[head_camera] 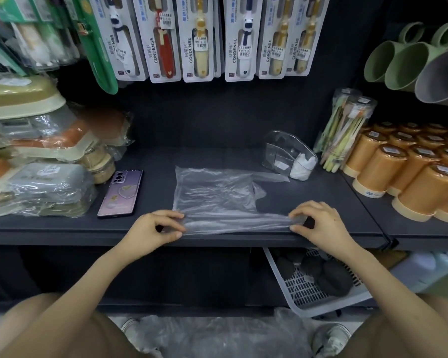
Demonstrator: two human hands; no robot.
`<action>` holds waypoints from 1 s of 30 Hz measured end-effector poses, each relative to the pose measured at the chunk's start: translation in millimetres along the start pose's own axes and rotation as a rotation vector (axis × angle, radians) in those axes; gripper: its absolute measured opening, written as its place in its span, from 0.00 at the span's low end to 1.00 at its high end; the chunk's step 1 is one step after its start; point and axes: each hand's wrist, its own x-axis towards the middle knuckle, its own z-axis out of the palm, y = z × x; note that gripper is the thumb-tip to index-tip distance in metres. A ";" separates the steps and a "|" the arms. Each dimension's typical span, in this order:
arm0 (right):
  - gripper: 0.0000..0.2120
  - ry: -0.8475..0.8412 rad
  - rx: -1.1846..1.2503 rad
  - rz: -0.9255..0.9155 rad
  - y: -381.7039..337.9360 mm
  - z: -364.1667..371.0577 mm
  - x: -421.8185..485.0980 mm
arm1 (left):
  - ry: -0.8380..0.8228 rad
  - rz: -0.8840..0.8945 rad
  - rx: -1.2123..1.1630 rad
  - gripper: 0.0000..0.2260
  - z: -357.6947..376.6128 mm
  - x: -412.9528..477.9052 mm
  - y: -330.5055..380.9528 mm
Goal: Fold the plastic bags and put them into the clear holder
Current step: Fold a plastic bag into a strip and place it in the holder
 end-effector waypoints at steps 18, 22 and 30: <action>0.50 -0.281 -0.259 -0.145 -82.5 63.0 22.4 | -0.136 -0.177 0.741 0.37 28.4 42.7 -1.5; 0.51 -0.206 -0.098 -0.119 -66.8 34.4 34.8 | -0.038 -0.209 0.378 0.26 19.5 45.0 6.2; 0.27 -0.160 -0.264 -0.132 -149.5 96.6 152.7 | 0.029 -0.112 0.755 0.27 18.7 123.5 2.3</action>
